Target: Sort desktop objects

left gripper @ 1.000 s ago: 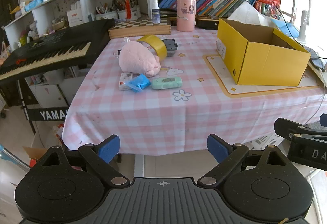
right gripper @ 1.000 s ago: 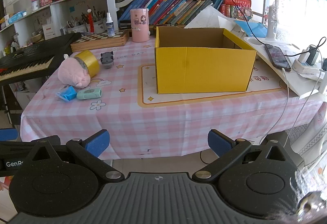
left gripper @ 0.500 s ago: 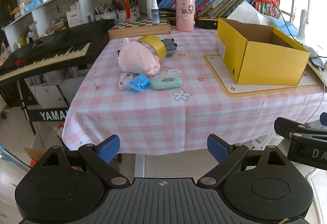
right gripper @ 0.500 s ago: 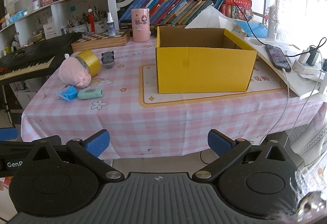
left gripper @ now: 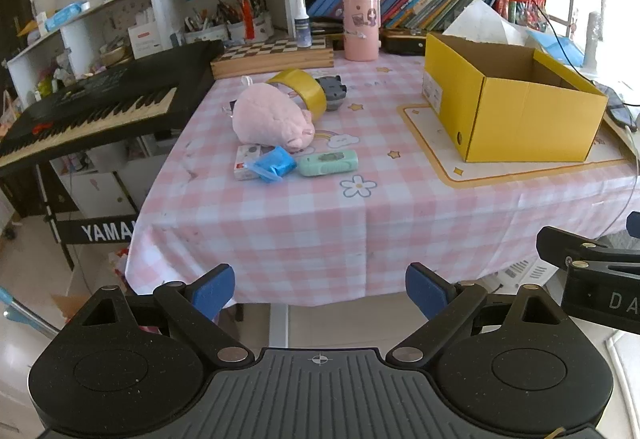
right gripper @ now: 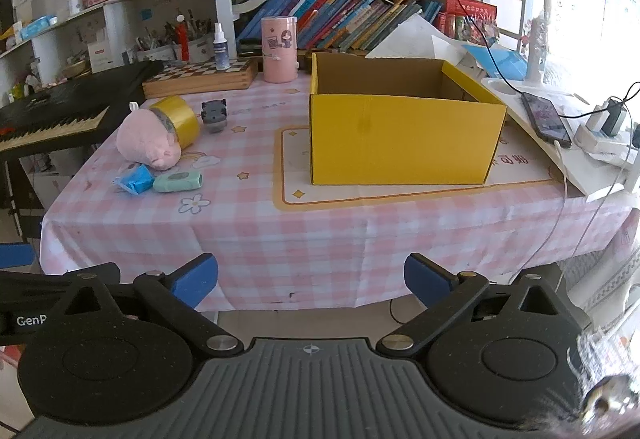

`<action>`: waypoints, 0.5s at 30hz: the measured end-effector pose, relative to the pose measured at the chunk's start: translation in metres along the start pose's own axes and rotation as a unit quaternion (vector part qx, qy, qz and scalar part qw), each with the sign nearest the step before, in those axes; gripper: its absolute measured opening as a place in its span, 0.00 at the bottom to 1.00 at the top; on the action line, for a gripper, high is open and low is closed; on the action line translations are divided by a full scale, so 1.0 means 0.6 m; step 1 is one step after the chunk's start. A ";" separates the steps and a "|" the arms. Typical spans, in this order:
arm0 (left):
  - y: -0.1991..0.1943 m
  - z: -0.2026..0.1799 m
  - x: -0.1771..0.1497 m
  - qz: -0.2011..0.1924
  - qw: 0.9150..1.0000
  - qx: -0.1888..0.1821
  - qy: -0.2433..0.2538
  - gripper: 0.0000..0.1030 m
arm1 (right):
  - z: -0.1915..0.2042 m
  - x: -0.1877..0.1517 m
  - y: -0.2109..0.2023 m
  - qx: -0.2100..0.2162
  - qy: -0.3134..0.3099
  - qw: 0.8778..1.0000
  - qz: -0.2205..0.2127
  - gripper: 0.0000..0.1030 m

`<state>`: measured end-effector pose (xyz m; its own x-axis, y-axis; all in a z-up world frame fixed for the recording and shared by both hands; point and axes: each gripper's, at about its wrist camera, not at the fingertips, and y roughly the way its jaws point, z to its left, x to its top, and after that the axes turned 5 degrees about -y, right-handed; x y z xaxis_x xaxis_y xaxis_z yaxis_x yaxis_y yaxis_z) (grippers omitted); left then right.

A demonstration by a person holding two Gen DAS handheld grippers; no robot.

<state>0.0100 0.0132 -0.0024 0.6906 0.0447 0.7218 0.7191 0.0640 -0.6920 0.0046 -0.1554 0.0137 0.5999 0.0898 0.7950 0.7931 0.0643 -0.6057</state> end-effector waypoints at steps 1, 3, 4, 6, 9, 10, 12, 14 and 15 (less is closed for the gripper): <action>0.001 0.000 0.001 0.000 1.000 0.000 0.000 0.92 | 0.001 0.000 0.000 0.000 -0.001 1.000 -0.001 0.98; 0.001 0.000 0.001 -0.001 1.000 0.000 0.000 0.92 | 0.001 0.000 0.001 0.000 0.000 1.000 -0.002 0.98; 0.001 0.000 0.002 -0.001 1.000 -0.001 -0.001 0.92 | 0.001 0.000 0.001 -0.001 0.000 1.000 -0.002 0.97; 0.001 0.000 0.003 -0.003 1.000 -0.004 -0.001 0.92 | 0.000 0.001 0.001 0.000 0.000 1.000 -0.002 0.96; 0.001 0.000 0.006 -0.005 1.000 -0.008 0.002 0.92 | -0.001 0.001 0.001 -0.001 0.001 1.000 -0.001 0.94; 0.001 0.000 0.006 -0.006 1.000 -0.009 0.003 0.92 | 0.001 0.000 0.000 -0.001 0.002 1.000 -0.001 0.94; 0.001 0.002 0.007 -0.008 1.000 -0.012 0.002 0.91 | 0.002 -0.001 0.000 -0.002 0.003 1.000 0.000 0.94; 0.001 0.005 0.007 -0.009 1.000 -0.014 0.001 0.91 | 0.004 -0.001 0.001 0.001 0.002 1.000 0.000 0.94; 0.001 0.006 0.008 -0.009 1.000 -0.014 0.000 0.91 | 0.006 -0.001 0.001 0.003 0.001 1.000 0.000 0.93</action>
<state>0.0136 0.0170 0.0006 0.6770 0.0428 0.7348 0.7339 0.0367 -0.6783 0.0044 -0.1521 0.0129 0.5996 0.0886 0.7954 0.7927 0.0704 -0.6055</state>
